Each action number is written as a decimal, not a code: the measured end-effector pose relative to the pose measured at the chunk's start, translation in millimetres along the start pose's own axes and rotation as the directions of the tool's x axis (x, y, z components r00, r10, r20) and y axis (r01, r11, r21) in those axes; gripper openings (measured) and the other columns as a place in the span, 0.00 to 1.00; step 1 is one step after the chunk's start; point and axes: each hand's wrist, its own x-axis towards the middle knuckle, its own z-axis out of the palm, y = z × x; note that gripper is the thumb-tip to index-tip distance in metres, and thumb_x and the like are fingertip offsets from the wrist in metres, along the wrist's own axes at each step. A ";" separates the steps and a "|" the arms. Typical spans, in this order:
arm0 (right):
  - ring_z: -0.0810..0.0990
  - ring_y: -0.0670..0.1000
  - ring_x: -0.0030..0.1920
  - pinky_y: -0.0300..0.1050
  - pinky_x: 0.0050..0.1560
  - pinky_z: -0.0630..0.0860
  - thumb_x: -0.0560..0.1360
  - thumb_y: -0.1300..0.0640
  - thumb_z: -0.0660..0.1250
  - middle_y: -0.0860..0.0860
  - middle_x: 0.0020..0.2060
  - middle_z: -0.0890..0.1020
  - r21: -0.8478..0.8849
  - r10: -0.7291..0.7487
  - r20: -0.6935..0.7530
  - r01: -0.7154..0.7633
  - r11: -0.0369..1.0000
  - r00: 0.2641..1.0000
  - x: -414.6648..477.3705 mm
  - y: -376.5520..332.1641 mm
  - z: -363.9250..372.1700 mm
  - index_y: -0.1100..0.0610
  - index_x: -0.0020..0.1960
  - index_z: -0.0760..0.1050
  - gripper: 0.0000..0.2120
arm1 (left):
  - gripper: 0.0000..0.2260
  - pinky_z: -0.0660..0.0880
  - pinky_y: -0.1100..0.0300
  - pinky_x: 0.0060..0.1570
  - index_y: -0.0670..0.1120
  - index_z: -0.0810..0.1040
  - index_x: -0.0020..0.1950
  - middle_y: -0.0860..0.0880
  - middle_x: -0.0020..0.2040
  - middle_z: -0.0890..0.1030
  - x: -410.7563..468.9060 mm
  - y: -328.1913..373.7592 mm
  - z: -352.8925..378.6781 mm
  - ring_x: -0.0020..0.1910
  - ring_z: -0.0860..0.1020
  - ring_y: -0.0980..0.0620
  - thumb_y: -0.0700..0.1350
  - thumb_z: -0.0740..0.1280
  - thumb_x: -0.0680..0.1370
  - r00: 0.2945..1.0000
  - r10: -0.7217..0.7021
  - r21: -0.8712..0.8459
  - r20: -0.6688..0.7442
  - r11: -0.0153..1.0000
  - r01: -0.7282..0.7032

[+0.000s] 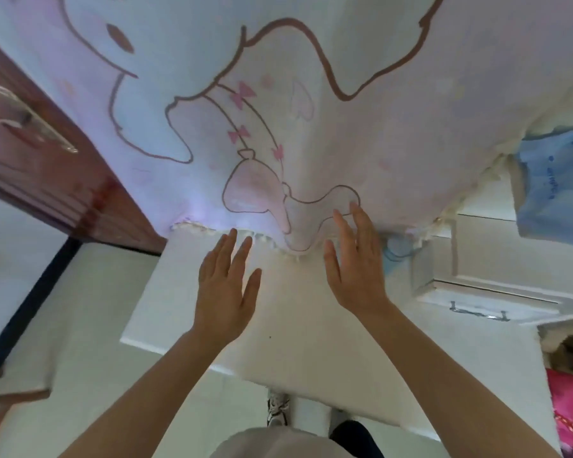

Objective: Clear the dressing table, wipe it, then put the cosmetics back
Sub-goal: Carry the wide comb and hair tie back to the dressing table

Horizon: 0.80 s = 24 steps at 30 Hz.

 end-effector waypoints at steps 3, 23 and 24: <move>0.56 0.60 0.77 0.57 0.75 0.59 0.81 0.56 0.63 0.62 0.77 0.57 0.096 -0.180 0.078 0.172 0.980 0.981 8.0 -62.5 37.5 0.60 0.77 0.61 0.27 | 0.25 0.60 0.40 0.71 0.43 0.62 0.76 0.40 0.77 0.60 -46.0 -30.1 -60.5 0.76 0.58 0.40 0.52 0.58 0.81 0.976 -0.163 0.122 -0.143 0.976 0.180; 0.47 0.62 0.79 0.62 0.76 0.53 0.82 0.46 0.56 0.61 0.79 0.45 0.483 -0.903 0.101 0.773 0.411 0.417 -138.1 -707.4 226.8 0.57 0.80 0.49 0.32 | 0.29 0.53 0.38 0.74 0.50 0.53 0.79 0.45 0.80 0.49 -470.5 -272.6 -449.9 0.79 0.48 0.44 0.57 0.52 0.80 0.337 -0.587 0.176 -0.736 0.315 0.933; 0.47 0.61 0.79 0.61 0.76 0.52 0.82 0.45 0.55 0.60 0.79 0.45 0.500 -0.910 0.101 0.771 0.395 0.401 -150.6 -729.3 233.0 0.56 0.80 0.48 0.32 | 0.29 0.53 0.38 0.73 0.50 0.53 0.79 0.44 0.80 0.50 -486.0 -283.7 -462.4 0.79 0.48 0.43 0.57 0.53 0.80 0.326 -0.588 0.178 -0.740 0.297 0.938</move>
